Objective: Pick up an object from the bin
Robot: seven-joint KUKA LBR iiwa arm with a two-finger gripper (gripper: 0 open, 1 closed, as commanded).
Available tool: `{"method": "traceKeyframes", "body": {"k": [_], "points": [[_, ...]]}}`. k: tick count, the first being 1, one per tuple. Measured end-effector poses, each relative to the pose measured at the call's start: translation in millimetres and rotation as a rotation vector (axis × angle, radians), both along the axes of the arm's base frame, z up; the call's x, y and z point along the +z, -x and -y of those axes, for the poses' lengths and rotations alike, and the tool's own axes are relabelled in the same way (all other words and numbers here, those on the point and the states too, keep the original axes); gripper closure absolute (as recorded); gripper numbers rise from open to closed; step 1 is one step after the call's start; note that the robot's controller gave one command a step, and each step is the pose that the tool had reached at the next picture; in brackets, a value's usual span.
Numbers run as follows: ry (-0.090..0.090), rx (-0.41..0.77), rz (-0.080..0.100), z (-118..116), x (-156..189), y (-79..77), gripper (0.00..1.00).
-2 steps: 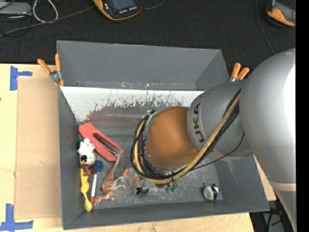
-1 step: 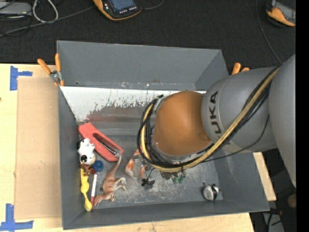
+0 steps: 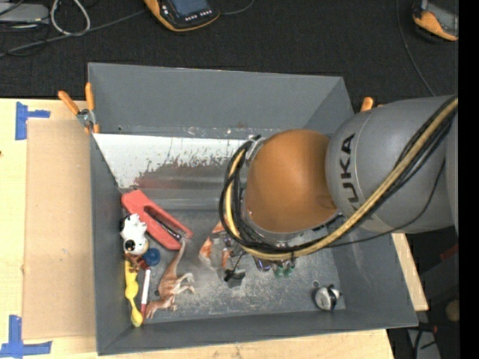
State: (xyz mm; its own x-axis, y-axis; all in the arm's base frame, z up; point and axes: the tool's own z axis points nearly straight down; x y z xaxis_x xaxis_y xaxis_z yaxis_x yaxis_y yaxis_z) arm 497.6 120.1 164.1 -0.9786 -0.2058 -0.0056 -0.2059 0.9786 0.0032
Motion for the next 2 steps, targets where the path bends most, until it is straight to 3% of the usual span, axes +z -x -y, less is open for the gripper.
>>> {"method": "traceKeyframes", "body": {"k": [1,2], "points": [[0.001,-0.072,-0.007,-1.5,66.1,1.0,1.0],[0.0,-0.127,-0.003,-21.3,19.9,-33.0,1.0]]}}
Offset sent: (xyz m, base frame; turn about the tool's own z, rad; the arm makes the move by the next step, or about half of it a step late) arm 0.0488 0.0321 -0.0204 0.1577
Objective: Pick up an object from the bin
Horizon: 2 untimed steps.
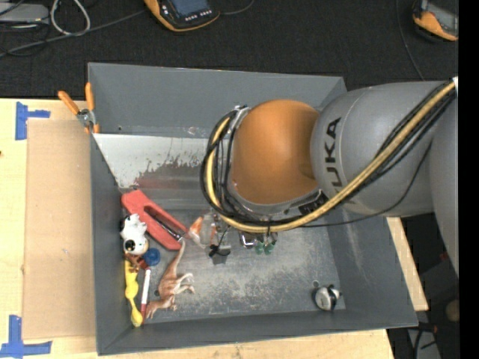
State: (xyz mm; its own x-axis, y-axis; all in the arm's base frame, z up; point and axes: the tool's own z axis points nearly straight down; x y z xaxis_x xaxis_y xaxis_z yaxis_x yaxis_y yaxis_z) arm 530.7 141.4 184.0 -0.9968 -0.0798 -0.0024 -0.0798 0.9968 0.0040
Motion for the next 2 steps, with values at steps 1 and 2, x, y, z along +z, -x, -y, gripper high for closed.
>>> {"method": "traceKeyframes", "body": {"k": [1,2], "points": [[-0.002,0.002,0.008,27.1,-4.1,-66.8,1.0],[-0.001,-0.031,-0.004,8.1,-30.6,-56.7,1.0]]}}
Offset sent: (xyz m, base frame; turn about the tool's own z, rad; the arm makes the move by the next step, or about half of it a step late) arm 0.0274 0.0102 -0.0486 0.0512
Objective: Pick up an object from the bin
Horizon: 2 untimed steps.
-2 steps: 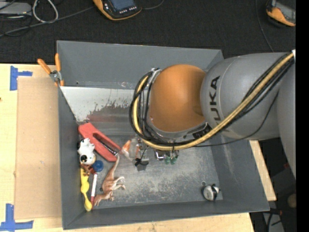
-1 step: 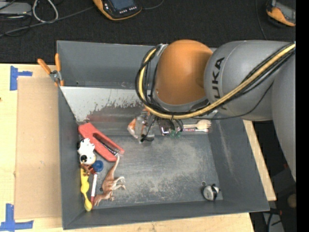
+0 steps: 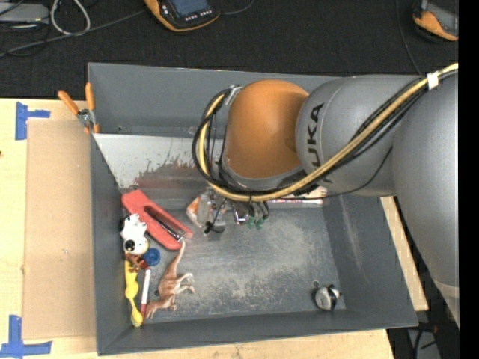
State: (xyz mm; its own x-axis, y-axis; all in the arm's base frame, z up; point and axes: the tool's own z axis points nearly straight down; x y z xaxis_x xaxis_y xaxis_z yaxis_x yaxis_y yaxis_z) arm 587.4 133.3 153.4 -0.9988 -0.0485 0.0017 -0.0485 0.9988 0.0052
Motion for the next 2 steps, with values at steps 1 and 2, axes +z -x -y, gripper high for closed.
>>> {"method": "traceKeyframes", "body": {"k": [1,2], "points": [[0.0,0.073,0.015,61.4,10.1,-6.5,1.0],[0.002,0.061,0.014,104.0,10.0,-8.6,1.0]]}}
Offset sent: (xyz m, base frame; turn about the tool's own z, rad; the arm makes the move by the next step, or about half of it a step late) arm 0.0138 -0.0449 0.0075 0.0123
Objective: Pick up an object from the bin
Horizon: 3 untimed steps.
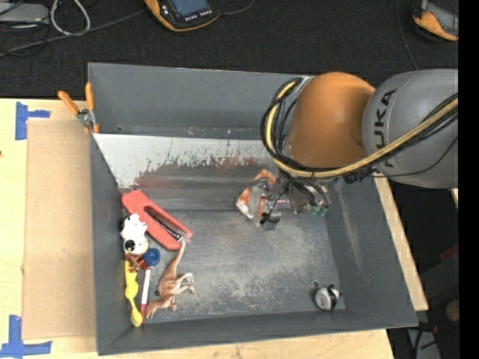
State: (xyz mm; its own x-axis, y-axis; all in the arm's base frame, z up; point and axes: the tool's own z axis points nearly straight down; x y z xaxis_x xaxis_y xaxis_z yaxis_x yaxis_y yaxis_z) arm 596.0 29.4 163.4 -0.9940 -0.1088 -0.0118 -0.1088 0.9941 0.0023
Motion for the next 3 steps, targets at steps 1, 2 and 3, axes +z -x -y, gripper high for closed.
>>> {"method": "traceKeyframes", "body": {"k": [1,2,3], "points": [[-0.002,-0.01,0.003,-19.3,28.9,3.1,1.0],[0.0,0.11,0.004,-9.7,-40.3,-3.0,1.0],[-0.001,0.12,-0.015,-9.3,-40.4,1.4,1.0]]}}
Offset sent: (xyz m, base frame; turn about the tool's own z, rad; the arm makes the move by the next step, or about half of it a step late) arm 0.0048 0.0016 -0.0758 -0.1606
